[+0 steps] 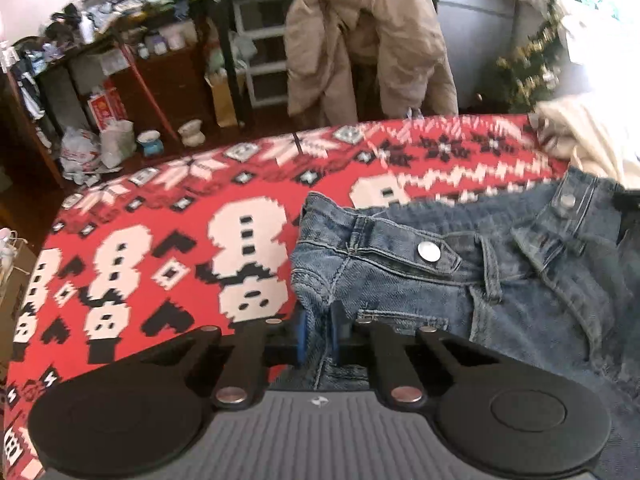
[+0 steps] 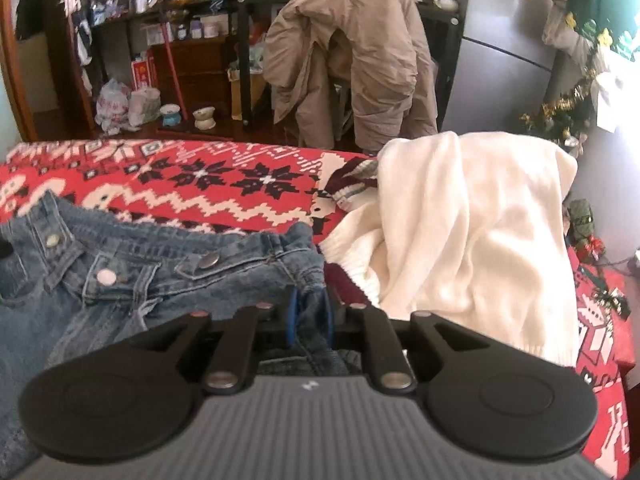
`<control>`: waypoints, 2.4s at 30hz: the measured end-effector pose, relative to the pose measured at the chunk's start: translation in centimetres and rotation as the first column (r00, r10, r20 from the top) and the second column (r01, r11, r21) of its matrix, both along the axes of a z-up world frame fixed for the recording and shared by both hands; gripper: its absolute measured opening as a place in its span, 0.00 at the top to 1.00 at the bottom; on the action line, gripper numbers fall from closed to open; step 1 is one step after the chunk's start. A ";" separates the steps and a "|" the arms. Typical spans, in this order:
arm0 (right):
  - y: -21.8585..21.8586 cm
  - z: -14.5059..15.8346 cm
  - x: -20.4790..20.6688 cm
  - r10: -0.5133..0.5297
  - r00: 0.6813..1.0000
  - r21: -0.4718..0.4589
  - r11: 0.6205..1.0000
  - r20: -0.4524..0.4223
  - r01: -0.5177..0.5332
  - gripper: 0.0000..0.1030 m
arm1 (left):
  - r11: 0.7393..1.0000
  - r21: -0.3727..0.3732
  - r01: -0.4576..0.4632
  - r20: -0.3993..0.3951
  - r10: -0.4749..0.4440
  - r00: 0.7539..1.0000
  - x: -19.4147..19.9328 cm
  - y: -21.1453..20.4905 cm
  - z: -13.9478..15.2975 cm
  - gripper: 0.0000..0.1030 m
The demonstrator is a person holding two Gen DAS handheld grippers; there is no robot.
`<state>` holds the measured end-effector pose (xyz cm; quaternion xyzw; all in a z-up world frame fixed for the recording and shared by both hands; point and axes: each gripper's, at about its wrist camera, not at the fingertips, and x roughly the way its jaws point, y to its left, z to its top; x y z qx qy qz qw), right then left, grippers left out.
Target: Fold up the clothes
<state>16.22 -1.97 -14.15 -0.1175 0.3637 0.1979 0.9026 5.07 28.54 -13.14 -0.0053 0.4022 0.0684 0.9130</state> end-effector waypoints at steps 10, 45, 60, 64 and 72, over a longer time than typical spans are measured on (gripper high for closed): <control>4.1 7.6 -2.6 0.065 0.985 0.104 0.991 0.160 -0.082 0.93 | 0.997 0.011 -0.070 0.160 0.068 0.985 -2.4 2.5 7.6 0.90; 0.4 5.8 -17.1 0.101 0.990 0.048 0.993 0.095 -0.106 0.66 | 1.000 -0.025 0.018 0.082 -0.016 0.997 -14.0 -8.6 5.0 0.49; 1.7 1.1 -25.2 0.175 0.982 0.046 0.983 0.077 -0.179 0.65 | 0.995 -0.057 0.082 0.085 -0.077 0.993 -17.4 -15.2 -1.4 0.44; 1.6 0.7 -24.5 0.191 0.977 0.058 0.979 0.093 -0.196 0.66 | 0.996 -0.047 0.072 0.076 -0.068 0.995 -16.9 -15.2 -2.6 0.46; 2.7 1.0 -24.0 0.258 0.958 0.037 0.964 0.127 -0.264 0.71 | 0.991 -0.121 0.053 0.089 -0.042 0.995 -16.6 -14.3 -3.2 0.53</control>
